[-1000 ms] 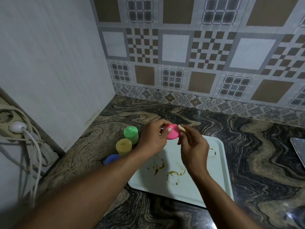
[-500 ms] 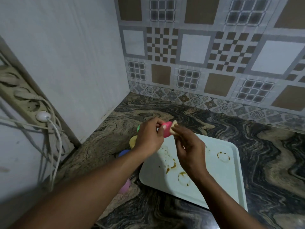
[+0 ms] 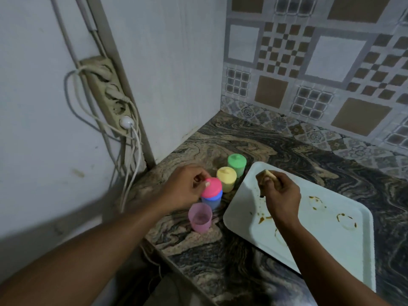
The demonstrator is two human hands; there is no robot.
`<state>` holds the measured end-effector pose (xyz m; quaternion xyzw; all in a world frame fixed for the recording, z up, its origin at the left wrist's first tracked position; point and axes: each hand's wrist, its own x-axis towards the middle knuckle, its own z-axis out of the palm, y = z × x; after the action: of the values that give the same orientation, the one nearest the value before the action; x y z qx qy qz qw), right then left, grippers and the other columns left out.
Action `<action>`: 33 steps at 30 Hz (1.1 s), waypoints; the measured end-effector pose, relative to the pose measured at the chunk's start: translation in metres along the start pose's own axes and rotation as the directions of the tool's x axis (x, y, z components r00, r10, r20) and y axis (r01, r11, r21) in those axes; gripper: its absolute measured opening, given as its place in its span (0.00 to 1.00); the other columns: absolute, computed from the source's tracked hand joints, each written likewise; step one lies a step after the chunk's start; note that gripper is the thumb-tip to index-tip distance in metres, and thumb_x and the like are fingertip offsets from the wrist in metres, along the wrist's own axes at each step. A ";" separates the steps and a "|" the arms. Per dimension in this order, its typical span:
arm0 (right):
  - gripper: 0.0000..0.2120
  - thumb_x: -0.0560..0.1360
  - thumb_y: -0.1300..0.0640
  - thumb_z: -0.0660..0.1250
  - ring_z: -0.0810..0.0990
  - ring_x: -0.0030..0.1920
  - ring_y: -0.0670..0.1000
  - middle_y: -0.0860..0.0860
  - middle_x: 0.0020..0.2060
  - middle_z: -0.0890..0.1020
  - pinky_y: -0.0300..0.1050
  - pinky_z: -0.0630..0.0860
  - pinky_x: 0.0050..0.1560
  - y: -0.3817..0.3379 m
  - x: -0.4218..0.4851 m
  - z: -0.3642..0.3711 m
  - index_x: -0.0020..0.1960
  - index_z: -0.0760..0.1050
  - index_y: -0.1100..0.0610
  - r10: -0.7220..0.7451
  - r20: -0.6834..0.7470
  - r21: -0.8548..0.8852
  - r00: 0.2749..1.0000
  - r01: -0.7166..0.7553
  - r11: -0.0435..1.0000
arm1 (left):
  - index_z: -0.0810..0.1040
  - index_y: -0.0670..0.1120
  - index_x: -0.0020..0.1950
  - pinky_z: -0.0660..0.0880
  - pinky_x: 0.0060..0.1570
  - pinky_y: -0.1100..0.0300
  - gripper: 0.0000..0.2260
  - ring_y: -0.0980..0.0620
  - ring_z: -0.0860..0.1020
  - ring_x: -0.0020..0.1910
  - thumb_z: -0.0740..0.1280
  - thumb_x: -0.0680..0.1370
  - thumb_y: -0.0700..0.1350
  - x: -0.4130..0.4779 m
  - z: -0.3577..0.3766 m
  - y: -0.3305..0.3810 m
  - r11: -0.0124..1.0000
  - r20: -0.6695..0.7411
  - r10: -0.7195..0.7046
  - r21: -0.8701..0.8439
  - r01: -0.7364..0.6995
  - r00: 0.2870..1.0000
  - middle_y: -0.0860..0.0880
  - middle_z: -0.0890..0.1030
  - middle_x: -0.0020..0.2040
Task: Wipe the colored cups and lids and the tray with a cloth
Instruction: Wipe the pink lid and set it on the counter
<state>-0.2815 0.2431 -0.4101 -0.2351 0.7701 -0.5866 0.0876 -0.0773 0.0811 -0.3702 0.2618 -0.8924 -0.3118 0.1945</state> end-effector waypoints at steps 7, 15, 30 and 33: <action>0.06 0.77 0.57 0.68 0.85 0.43 0.55 0.52 0.40 0.86 0.57 0.81 0.50 0.011 -0.030 0.027 0.52 0.83 0.52 0.023 0.079 -0.066 0.997 -0.018 0.998 | 0.82 0.49 0.50 0.77 0.46 0.50 0.08 0.50 0.79 0.46 0.69 0.73 0.49 -0.045 0.016 -0.030 0.994 0.139 0.007 0.108 -0.022 0.990 0.50 0.80 0.46; 0.07 0.76 0.53 0.65 0.85 0.38 0.48 0.45 0.37 0.86 0.53 0.85 0.41 0.018 -0.032 0.020 0.45 0.81 0.46 0.146 0.063 0.039 0.987 -0.149 0.988 | 0.79 0.52 0.52 0.77 0.48 0.52 0.08 0.55 0.75 0.48 0.67 0.76 0.52 -0.042 0.025 -0.040 0.989 0.216 0.017 0.140 -0.048 0.976 0.56 0.74 0.51; 0.19 0.77 0.55 0.70 0.83 0.48 0.59 0.65 0.52 0.84 0.48 0.80 0.48 0.010 -0.022 0.016 0.60 0.78 0.70 0.534 0.390 0.482 0.750 -0.661 0.575 | 0.69 0.58 0.56 0.78 0.47 0.49 0.23 0.49 0.76 0.52 0.74 0.67 0.62 -0.046 0.035 -0.040 0.953 0.263 0.027 0.284 -0.104 0.964 0.56 0.73 0.59; 0.13 0.77 0.57 0.70 0.84 0.44 0.58 0.62 0.46 0.85 0.48 0.81 0.47 0.009 -0.024 0.016 0.53 0.81 0.68 0.537 0.387 0.467 0.750 -0.661 0.587 | 0.68 0.59 0.57 0.79 0.44 0.49 0.24 0.49 0.77 0.50 0.74 0.68 0.61 -0.045 0.036 -0.041 0.926 0.291 0.052 0.344 -0.156 0.955 0.58 0.70 0.60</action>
<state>-0.2563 0.2427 -0.4267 0.0188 0.5740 -0.6987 0.4266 -0.0460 0.0968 -0.4318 0.1990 -0.9656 -0.1641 0.0327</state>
